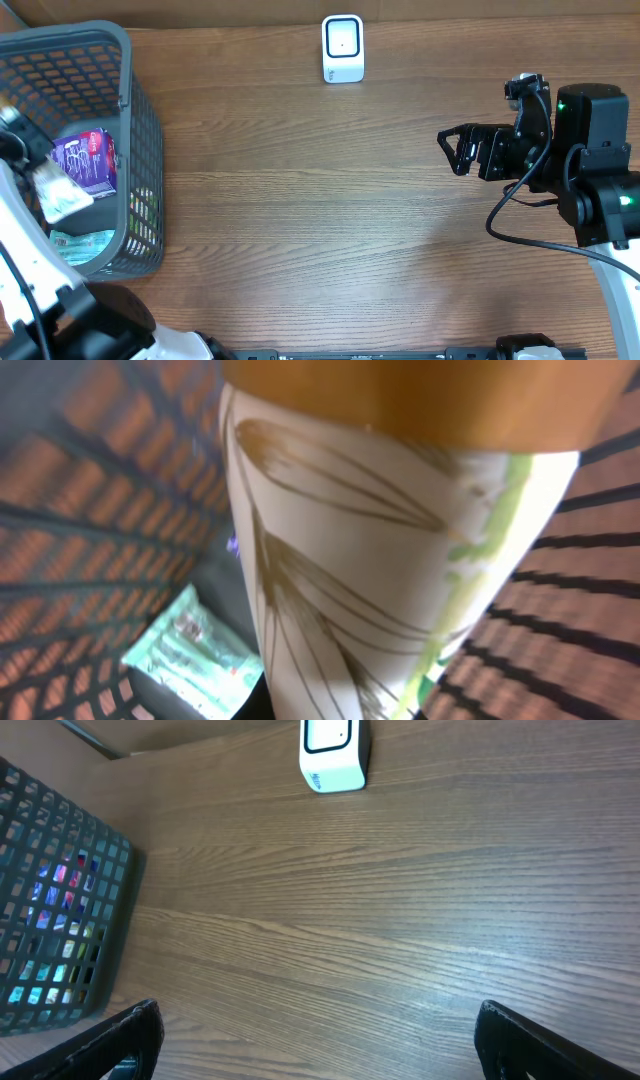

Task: Scan the item barcode
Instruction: 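Carry the tube out and release it on the table center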

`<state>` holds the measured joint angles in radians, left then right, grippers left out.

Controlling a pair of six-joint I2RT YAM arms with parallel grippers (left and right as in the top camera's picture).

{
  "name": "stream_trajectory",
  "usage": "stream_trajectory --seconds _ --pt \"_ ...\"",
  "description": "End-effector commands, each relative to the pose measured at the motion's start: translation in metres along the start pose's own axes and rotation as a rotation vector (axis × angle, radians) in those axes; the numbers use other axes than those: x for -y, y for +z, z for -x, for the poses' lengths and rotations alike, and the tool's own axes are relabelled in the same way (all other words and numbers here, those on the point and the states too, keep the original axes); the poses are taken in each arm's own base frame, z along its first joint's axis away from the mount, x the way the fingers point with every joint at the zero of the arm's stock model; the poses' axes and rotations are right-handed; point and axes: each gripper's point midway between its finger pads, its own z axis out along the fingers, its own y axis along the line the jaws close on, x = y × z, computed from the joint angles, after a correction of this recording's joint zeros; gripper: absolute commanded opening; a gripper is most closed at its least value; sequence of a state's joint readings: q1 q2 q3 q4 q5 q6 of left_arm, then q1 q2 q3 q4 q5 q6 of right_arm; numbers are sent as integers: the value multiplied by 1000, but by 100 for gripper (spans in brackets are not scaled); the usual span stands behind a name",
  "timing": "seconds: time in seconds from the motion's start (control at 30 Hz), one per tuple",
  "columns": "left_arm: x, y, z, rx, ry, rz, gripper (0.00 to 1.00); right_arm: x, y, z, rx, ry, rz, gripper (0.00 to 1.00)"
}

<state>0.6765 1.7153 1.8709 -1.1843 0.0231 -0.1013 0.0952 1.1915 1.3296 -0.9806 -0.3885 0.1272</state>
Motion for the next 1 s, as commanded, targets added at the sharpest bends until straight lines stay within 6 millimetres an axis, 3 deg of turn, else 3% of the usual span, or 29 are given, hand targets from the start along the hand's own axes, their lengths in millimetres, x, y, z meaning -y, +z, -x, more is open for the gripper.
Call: stream_trajectory --seconds 0.0,0.1,0.2,0.3,0.43,0.57,0.83,0.97 --pt "41 -86 31 208 55 -151 4 -7 -5 8 25 -18 16 100" --pt "80 -130 32 293 172 -292 4 -7 -5 8 25 -17 16 100" --pt "123 -166 16 330 259 -431 4 -7 -5 8 25 -17 16 100" --pt "167 -195 -16 312 350 -563 4 -7 -5 8 24 -17 16 100" --pt "222 -214 -67 215 458 -690 4 -7 -5 8 24 -17 17 100" --pt "258 -191 -113 64 478 -643 4 -7 -5 8 24 -17 16 100" --pt "319 -94 -218 -271 525 -490 4 -7 -5 7 21 -16 16 100" --pt "330 -42 -262 -350 531 -347 4 -7 -5 8 25 -17 16 100"
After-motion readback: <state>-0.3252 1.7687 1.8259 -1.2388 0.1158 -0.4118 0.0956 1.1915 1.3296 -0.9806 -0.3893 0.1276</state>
